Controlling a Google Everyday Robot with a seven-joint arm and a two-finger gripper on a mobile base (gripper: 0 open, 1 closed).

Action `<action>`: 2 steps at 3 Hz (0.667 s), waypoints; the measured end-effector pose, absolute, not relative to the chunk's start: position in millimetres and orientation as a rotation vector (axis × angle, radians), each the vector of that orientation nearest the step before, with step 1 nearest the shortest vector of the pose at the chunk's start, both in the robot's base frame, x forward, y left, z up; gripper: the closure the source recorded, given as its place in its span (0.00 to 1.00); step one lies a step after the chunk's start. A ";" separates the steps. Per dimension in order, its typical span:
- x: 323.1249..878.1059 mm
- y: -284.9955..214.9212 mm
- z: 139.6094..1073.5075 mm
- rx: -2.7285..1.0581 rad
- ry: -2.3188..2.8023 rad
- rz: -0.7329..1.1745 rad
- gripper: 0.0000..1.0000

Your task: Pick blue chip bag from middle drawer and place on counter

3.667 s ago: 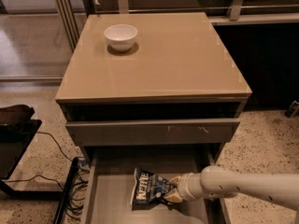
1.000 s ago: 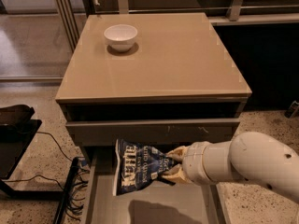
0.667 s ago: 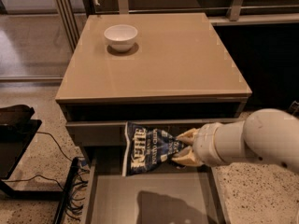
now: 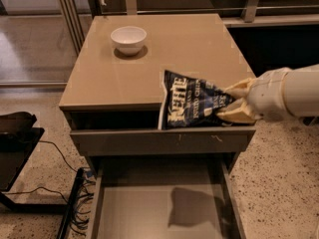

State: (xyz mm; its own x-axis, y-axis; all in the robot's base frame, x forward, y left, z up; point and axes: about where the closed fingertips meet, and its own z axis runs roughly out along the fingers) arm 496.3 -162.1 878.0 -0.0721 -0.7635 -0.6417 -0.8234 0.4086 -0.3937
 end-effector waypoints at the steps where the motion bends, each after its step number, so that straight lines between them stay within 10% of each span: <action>1: 505.7 -167.2 907.2 -1.341 1.804 0.056 1.00; 2: 505.7 -166.1 907.7 -1.343 1.800 0.058 1.00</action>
Offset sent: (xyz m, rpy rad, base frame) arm 0.0094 -0.0052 0.0292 0.0055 -0.0505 -0.0115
